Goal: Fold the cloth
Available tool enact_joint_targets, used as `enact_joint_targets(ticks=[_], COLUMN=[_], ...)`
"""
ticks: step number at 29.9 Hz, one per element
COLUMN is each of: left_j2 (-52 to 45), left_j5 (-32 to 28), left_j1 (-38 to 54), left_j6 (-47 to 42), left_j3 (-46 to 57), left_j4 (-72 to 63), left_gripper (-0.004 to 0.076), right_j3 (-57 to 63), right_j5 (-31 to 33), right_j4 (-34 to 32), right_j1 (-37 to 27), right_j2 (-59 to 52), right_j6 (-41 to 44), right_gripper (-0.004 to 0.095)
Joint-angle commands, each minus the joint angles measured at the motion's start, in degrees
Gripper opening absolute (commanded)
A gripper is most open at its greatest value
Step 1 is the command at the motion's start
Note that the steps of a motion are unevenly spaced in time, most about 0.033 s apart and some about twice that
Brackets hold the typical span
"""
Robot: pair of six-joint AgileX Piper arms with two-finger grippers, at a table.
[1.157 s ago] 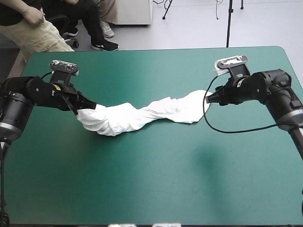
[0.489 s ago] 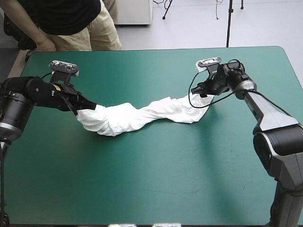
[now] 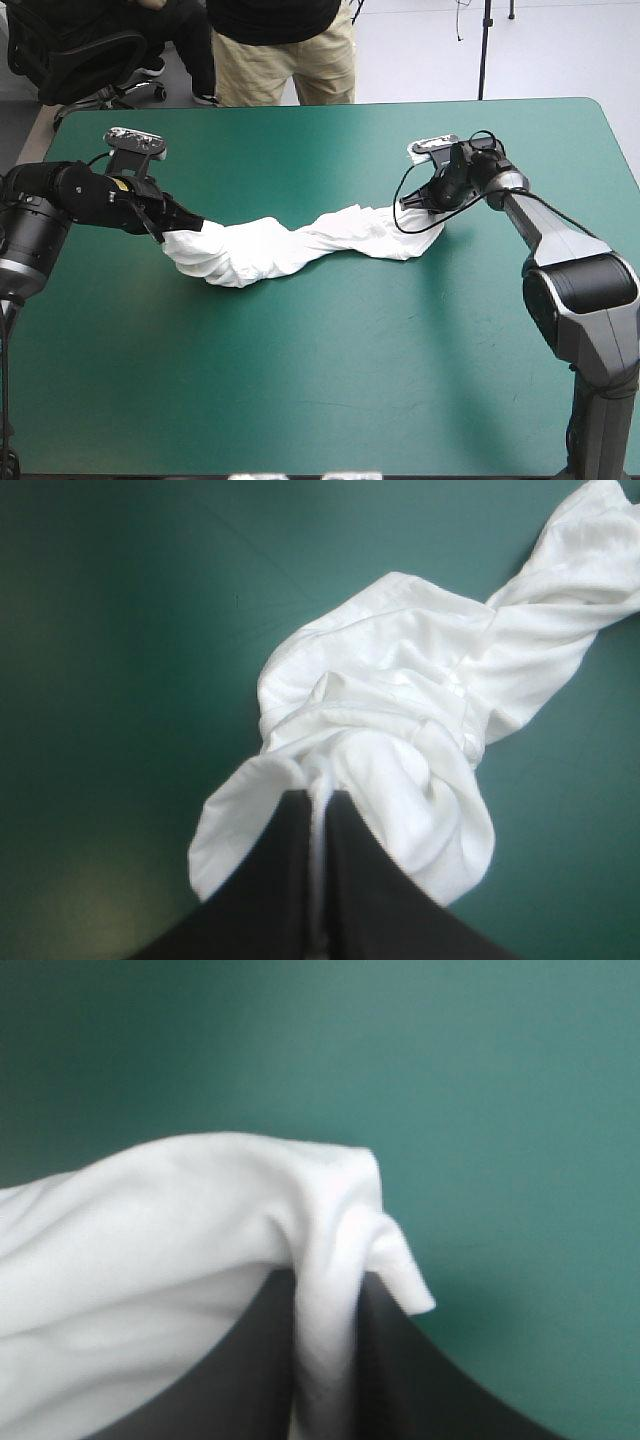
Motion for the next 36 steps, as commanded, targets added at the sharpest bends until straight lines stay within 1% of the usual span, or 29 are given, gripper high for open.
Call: enact_joint_targets(ticks=[1,5,7,9,11,14,17,21,27,30,32,36], left_j2=[-1.84,-3.11,-3.56,-3.67,-3.67,-3.67,-3.67,-3.69,-5.03,-6.45,-7.44,-9.07], left_j5=[-3.8,-6.28,-6.39,-6.54,-6.42,-6.19,-5.22,-3.9,-3.55,-2.78,-1.49,4.91], left_j1=[-0.21,-0.09,-0.09,-0.09,-0.09,-0.09,-0.09,-0.09,-0.09,-0.09,-0.09,-0.09], left_j6=[-0.31,-0.31,-0.31,-0.58,-0.58,-0.58,-0.98,-3.91,-4.6,-4.6,-4.49,-2.98], left_j3=[-2.02,-2.29,-3.98,-7.07,-10.59,-16.52,-22.82,-30.8,-39.13,-41.03,-41.18,-40.67], left_j4=[-0.95,-0.95,-0.59,-0.49,-0.49,0.3,3.98,11.35,14.45,13.38,11.72,9.81], left_gripper=[-0.0009,-0.0009,-0.0009,-0.0009,-0.0009,-0.0009,-0.0009,-0.0009,-0.0009,-0.0009,-0.0009,-0.0009], right_j3=[-1.48,-1.6,-1.6,-1.6,-1.6,-1.6,-1.6,-1.6,-1.6,-1.6,-1.5,-0.95], right_j5=[-0.11,0.05,-0.06,-0.06,0.06,0.19,0.09,-0.12,0.19,3.18,6.62,12.16], right_j4=[-2.15,-7.16,-9.96,-12.88,-14.34,-14.62,-14.41,-14.36,-14.13,-13.63,-12.92,-11.31], right_j1=[-0.33,-0.33,-0.33,-0.44,-0.44,-0.44,-0.44,-0.44,-0.44,-0.44,-0.44,-0.44], right_j2=[-2.88,-5.85,-8.83,-12.52,-16.36,-22.99,-30.93,-41.48,-56.37,-62.39,-65.22,-68.38], right_j6=[-1.2,0.96,1.79,2.83,3.37,3.25,3.25,2.37,1.71,1.71,1.71,1.57], right_gripper=[-0.0013,-0.0013,-0.0013,-0.0013,-0.0013,-0.0013,-0.0013,-0.0013,-0.0013,-0.0013,-0.0013,-0.0013])
